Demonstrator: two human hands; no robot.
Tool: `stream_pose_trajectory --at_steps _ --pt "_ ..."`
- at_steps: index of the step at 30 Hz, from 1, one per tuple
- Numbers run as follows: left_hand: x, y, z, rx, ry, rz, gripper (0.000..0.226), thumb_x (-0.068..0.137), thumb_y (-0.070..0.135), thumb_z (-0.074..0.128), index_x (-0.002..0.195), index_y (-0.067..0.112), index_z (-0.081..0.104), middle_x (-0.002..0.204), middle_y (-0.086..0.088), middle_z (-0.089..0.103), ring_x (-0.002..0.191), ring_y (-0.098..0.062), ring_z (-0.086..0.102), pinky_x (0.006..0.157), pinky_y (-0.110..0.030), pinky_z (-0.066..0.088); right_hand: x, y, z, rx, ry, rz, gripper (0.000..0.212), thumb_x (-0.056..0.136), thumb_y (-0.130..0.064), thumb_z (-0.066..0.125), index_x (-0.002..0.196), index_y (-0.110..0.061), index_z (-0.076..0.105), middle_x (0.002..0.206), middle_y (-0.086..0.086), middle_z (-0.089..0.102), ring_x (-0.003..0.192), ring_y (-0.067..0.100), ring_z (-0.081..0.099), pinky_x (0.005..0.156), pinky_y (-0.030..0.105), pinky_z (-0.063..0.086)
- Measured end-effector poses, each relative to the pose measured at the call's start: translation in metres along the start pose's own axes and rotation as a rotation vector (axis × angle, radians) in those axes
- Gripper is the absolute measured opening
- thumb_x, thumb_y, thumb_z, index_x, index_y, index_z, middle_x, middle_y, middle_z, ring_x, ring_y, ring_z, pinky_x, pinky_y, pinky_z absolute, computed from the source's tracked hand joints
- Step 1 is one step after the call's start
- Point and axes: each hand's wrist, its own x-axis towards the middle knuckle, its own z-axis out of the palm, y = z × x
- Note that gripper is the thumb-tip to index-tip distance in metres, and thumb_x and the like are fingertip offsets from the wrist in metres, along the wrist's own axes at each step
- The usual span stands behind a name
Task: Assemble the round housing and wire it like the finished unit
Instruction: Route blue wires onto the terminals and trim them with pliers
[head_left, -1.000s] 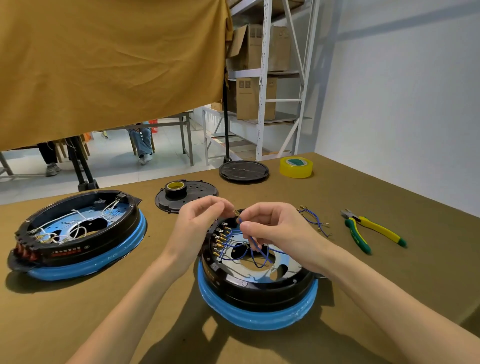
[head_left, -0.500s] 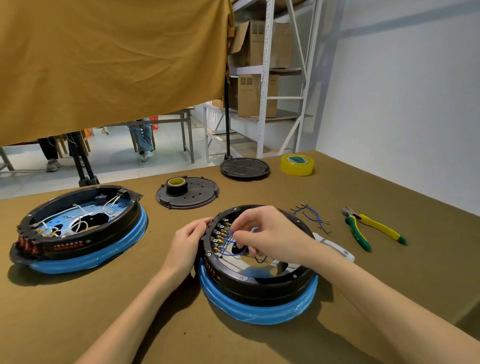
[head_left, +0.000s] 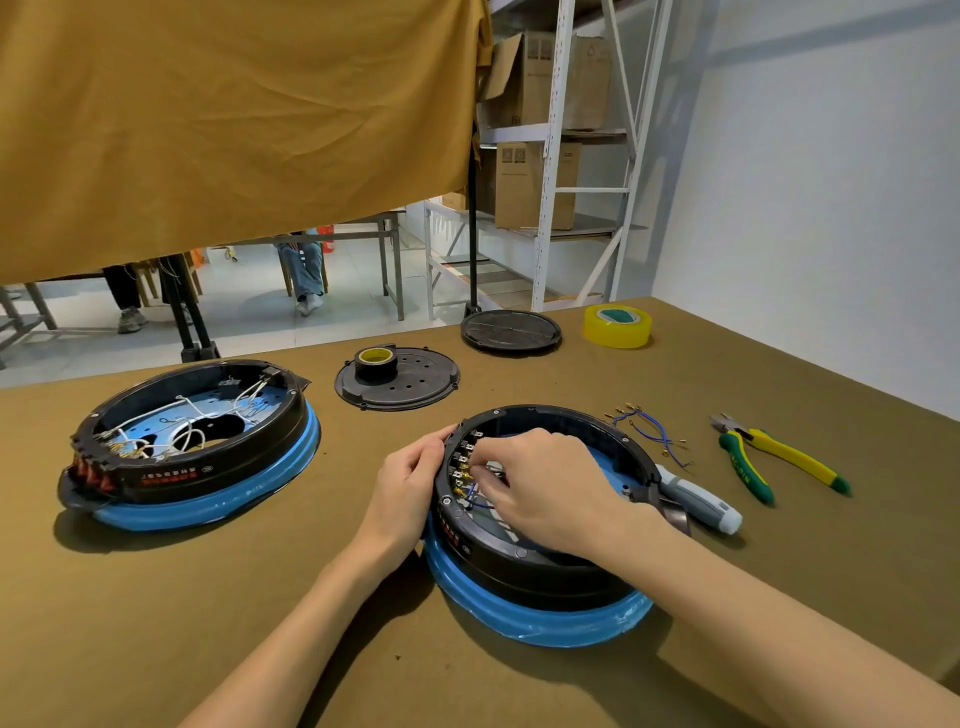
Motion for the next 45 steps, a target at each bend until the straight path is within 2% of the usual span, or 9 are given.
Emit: stream_pose_trajectory --at_steps 5,10,17,20,23,27,30,39,45 --pt "-0.001 0.002 0.001 0.005 -0.005 -0.007 0.035 0.11 0.027 0.04 0.134 0.024 0.064 0.127 0.01 0.071 0.123 -0.009 0.063 0.112 -0.046 0.046 0.001 0.001 0.001 0.024 -0.007 0.001 0.024 0.103 -0.039 0.05 0.1 -0.029 0.071 0.079 -0.008 0.068 0.074 0.015 0.06 0.072 0.037 0.054" --pt "-0.001 0.002 0.003 0.014 -0.004 -0.003 0.039 0.11 0.032 0.039 0.139 0.018 0.061 0.129 0.007 0.07 0.122 -0.009 0.063 0.111 -0.047 0.046 0.017 0.004 -0.017 0.469 -0.404 0.353 0.019 0.094 -0.025 0.063 0.083 -0.02 0.078 0.069 0.001 0.073 0.058 0.006 0.058 0.062 0.028 0.051" --pt "-0.002 0.002 0.009 0.084 0.011 0.012 0.06 0.1 0.045 0.03 0.148 0.017 0.052 0.144 0.004 0.06 0.133 -0.007 0.053 0.117 -0.038 0.039 0.037 0.007 -0.022 0.32 -0.467 0.525 0.02 0.076 -0.036 0.079 0.086 -0.018 0.082 0.107 0.004 0.074 0.11 0.031 0.06 0.108 0.049 0.037" --pt "-0.005 0.001 0.016 0.141 0.002 0.016 0.05 0.11 0.036 0.025 0.152 0.018 0.046 0.151 0.004 0.053 0.138 -0.003 0.046 0.118 -0.026 0.034 0.038 0.009 -0.021 0.392 -0.51 0.555 0.024 0.08 -0.033 0.08 0.092 -0.013 0.081 0.106 0.008 0.072 0.104 0.03 0.065 0.082 0.035 0.051" --pt "-0.008 0.0 0.022 0.174 0.018 0.026 0.05 0.111 0.034 0.024 0.153 0.018 0.044 0.153 0.005 0.051 0.14 -0.003 0.044 0.121 -0.028 0.031 0.04 0.011 -0.023 0.423 -0.545 0.604 0.026 0.077 -0.035 0.083 0.091 -0.013 0.08 0.098 0.006 0.071 0.09 0.022 0.066 0.063 0.029 0.046" --pt "-0.008 -0.001 0.023 0.176 0.03 0.021 0.046 0.113 0.028 0.025 0.153 0.018 0.045 0.153 0.005 0.051 0.139 -0.002 0.043 0.115 -0.019 0.029 0.04 0.015 -0.024 0.452 -0.607 0.655 0.038 0.069 -0.041 0.085 0.096 -0.014 0.078 0.106 0.006 0.069 0.099 0.026 0.064 0.074 0.035 0.051" --pt "-0.007 -0.002 0.022 0.171 0.032 0.021 0.046 0.112 0.028 0.026 0.152 0.017 0.045 0.152 0.005 0.052 0.137 0.0 0.044 0.106 -0.008 0.029 0.038 0.017 -0.023 0.464 -0.599 0.662 0.038 0.066 -0.04 0.085 0.092 -0.015 0.076 0.102 0.006 0.07 0.097 0.026 0.066 0.069 0.034 0.05" --pt "-0.007 -0.004 0.022 0.16 0.023 0.022 0.046 0.112 0.028 0.026 0.153 0.017 0.044 0.154 0.004 0.05 0.139 -0.002 0.043 0.113 -0.018 0.029 0.033 0.019 -0.021 0.489 -0.548 0.652 0.022 0.07 -0.036 0.085 0.076 -0.017 0.076 0.094 0.004 0.069 0.087 0.022 0.065 0.061 0.03 0.043" --pt "-0.01 -0.007 0.02 0.239 -0.025 0.062 0.059 0.109 0.048 0.017 0.157 0.02 0.036 0.158 0.005 0.043 0.143 0.002 0.035 0.109 -0.004 0.022 0.033 0.016 -0.022 0.494 -0.555 0.661 0.022 0.074 -0.033 0.084 0.084 -0.014 0.076 0.097 0.006 0.07 0.091 0.023 0.065 0.064 0.03 0.045"
